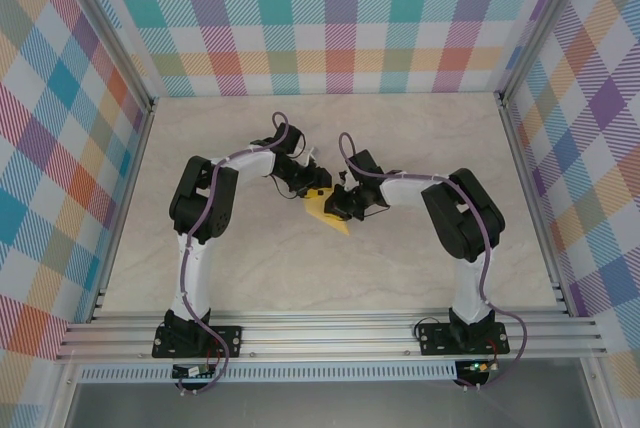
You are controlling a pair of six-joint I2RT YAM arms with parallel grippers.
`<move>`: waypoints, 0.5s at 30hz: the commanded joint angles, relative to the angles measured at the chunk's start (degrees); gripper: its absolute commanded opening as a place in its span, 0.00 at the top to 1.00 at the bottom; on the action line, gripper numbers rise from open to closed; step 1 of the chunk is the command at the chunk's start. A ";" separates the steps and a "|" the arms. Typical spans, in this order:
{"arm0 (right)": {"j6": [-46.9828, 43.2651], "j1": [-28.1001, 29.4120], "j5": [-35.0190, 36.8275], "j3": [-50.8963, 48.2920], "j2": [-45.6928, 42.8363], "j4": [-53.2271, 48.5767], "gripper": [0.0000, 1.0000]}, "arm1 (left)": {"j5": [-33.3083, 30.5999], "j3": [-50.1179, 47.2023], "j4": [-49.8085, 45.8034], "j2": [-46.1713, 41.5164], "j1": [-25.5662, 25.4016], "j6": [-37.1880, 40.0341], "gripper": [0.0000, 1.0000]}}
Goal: Fold a paper plane with a square sheet of paper (fold left side to right side)
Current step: Fourth fold the wing at the center of the table.
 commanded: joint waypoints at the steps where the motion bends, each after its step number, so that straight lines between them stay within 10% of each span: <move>1: 1.61 0.32 1.24 0.80 0.66 2.33 0.93 | -4.85 -1.78 -0.94 2.18 -0.19 0.65 0.59; 15: 1.25 0.32 3.17 3.37 3.91 -1.73 0.93 | -5.49 -1.25 -1.81 2.41 -0.19 0.81 0.59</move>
